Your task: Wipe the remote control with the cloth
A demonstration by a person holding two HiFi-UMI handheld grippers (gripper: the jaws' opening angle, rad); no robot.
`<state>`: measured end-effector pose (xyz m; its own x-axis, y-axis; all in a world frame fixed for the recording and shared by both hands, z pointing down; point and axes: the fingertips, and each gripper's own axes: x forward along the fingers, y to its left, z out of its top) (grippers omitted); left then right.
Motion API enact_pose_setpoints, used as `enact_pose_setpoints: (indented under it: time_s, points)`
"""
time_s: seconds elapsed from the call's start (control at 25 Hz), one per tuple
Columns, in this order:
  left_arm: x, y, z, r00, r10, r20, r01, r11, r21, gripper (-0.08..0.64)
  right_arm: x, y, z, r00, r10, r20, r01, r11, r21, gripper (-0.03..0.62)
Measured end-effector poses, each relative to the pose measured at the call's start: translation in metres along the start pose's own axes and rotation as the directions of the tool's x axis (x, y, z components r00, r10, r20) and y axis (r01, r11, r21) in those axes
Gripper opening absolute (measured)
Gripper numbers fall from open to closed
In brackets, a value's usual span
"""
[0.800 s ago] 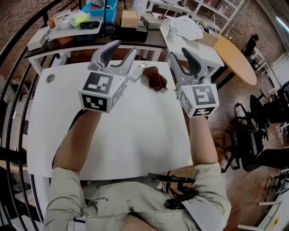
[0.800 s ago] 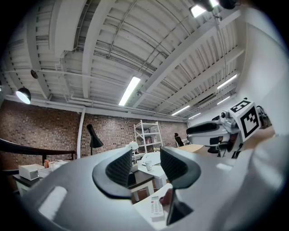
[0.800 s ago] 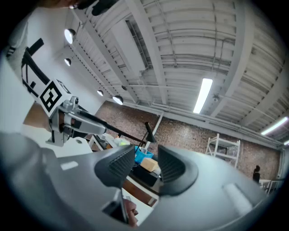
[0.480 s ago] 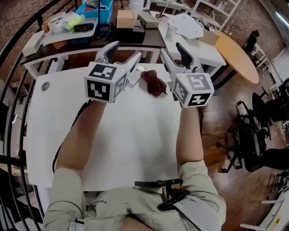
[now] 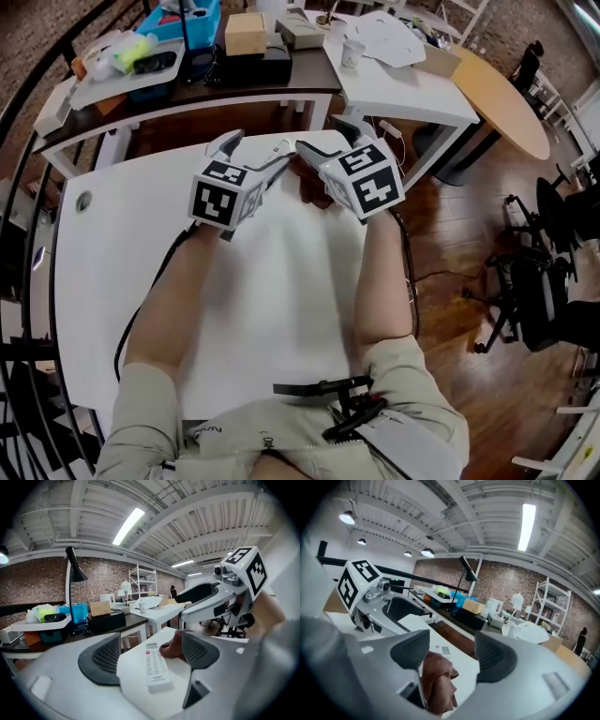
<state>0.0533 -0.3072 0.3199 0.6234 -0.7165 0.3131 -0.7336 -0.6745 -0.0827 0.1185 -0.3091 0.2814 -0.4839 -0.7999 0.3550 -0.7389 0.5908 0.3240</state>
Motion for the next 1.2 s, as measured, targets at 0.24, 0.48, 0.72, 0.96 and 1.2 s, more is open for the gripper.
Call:
enact_pose_setpoints:
  time_s: [0.24, 0.48, 0.72, 0.96, 1.2]
  points:
    - [0.021, -0.005, -0.034, 0.99, -0.048, -0.136, 0.052, 0.998, 0.027, 0.4, 0.032, 0.016, -0.048, 0.978, 0.102, -0.182, -0.103, 0.995, 0.005, 0.308]
    - [0.036, -0.007, -0.052, 0.975, -0.07, -0.212, 0.078, 0.996, 0.032, 0.403, 0.047, 0.021, -0.089, 0.934, 0.146, -0.325, -0.149, 0.989, 0.017, 0.307]
    - [0.054, -0.007, -0.064, 0.958, -0.077, -0.276, 0.093, 0.995, 0.043, 0.408, 0.051, 0.033, -0.105, 0.905, 0.208, -0.372, -0.193, 0.978, 0.076, 0.239]
    - [0.064, -0.001, -0.074, 0.937, -0.046, -0.347, 0.068, 0.996, 0.051, 0.411, 0.049, 0.038, -0.109, 0.893, 0.23, -0.387, -0.215, 0.973, 0.082, 0.199]
    - [0.069, 0.0, -0.078, 0.916, -0.109, -0.386, 0.103, 0.994, -0.035, 0.41, 0.048, 0.038, -0.108, 0.893, 0.245, -0.378, -0.227, 0.969, 0.093, 0.196]
